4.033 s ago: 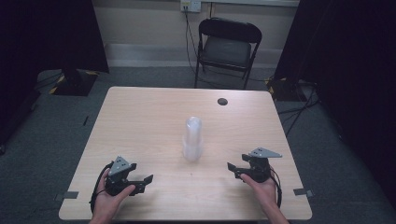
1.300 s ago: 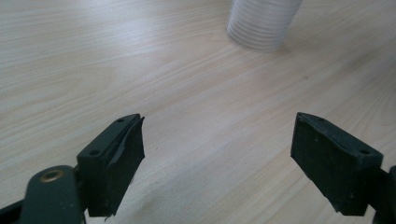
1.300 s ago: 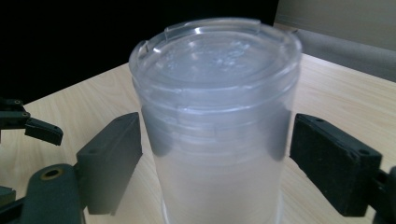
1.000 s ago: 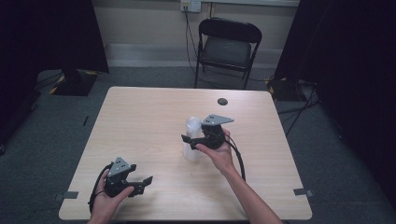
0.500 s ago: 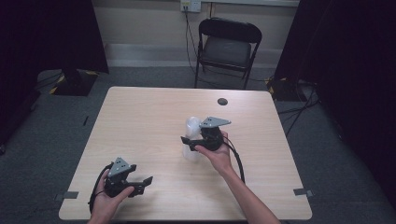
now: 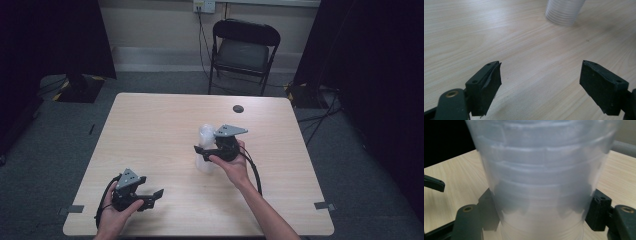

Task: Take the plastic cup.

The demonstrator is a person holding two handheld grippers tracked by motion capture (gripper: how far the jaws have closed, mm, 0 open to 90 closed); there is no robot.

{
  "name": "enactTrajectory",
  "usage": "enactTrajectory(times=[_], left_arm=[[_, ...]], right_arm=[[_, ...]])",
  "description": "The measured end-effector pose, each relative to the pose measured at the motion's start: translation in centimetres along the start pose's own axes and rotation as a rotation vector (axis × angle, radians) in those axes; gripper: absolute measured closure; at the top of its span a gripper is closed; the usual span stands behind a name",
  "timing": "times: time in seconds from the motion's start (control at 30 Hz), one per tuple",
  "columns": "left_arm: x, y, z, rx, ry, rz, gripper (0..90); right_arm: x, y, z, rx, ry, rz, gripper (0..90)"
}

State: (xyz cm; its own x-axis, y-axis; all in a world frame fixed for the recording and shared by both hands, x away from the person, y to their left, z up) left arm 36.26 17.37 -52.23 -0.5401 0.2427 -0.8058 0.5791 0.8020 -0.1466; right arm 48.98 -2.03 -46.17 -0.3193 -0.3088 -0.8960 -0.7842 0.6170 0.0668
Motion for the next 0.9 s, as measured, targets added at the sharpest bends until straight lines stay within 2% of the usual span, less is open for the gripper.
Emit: enactTrajectory(times=[0.37, 0.9], left_arm=[[0.0, 0.1, 0.0, -0.002, 0.003, -0.001, 17.3], [0.1, 0.1, 0.1, -0.005, 0.004, -0.002, 17.3]], right_arm=[[-0.9, 0.0, -0.4, -0.01, -0.032, 0.012, 29.4], [-1.8, 0.1, -0.9, -0.016, -0.05, 0.007, 29.9]])
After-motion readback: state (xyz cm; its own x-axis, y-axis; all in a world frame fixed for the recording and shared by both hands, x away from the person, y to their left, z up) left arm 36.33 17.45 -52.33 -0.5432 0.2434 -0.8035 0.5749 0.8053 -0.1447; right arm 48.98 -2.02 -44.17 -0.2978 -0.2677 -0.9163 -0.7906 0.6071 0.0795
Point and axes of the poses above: each handheld gripper's, and its own axes: z roughly forward along the jaws, x roughly out of its underside, y roughly to its left, the point moved 9 cm from there along z, roughly forward along the jaws
